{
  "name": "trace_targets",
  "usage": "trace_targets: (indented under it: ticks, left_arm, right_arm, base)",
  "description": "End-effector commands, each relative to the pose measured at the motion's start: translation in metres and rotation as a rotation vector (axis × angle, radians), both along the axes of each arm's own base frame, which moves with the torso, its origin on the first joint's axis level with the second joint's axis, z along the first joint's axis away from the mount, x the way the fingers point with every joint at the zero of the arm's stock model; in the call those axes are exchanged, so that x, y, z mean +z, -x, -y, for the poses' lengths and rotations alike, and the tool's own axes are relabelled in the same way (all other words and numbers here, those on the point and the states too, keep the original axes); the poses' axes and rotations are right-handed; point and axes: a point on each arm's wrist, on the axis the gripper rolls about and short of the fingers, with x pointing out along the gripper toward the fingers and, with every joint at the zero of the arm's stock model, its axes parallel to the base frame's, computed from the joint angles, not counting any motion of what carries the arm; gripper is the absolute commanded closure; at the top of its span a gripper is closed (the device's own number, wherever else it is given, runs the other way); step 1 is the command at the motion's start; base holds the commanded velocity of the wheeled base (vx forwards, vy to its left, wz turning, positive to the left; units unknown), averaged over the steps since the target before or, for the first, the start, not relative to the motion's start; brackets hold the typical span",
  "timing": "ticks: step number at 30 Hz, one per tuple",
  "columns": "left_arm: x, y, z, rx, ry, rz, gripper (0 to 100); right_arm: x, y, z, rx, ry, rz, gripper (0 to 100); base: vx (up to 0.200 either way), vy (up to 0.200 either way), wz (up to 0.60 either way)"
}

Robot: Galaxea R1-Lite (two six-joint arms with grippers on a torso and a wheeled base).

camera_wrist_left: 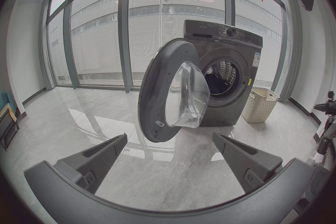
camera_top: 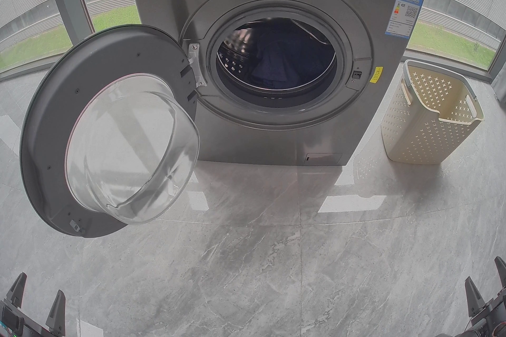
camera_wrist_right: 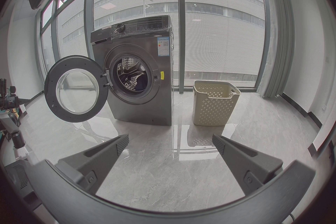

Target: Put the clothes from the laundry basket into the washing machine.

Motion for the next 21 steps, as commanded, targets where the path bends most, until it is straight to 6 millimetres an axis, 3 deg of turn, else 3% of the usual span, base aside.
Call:
trace_targets:
  ticks: [1,3,15,21]
  left_arm:
    - [-0.0042,-0.0006,0.0000,0.000,-0.001,-0.008,0]
    - [-0.0042,-0.0006,0.0000,0.000,-0.001,-0.008,0]
    - [-0.0042,-0.0006,0.0000,0.000,-0.001,-0.008,0]
    - [-0.0042,-0.0006,0.0000,0.000,-0.001,-0.008,0]
  right_arm:
    - [-0.0028,-0.0007,0.0000,0.001,0.000,-0.009,0]
    - [-0.0028,-0.0007,0.0000,0.001,0.000,-0.009,0]
    - [-0.0028,-0.0008,0.0000,0.001,0.000,-0.011,0]
    - [-0.0028,-0.0007,0.0000,0.001,0.000,-0.009,0]
  base:
    - [0.000,0.200,0.00]
    - [0.000,0.200,0.00]
    - [0.000,0.000,0.00]
    - [0.000,0.200,0.00]
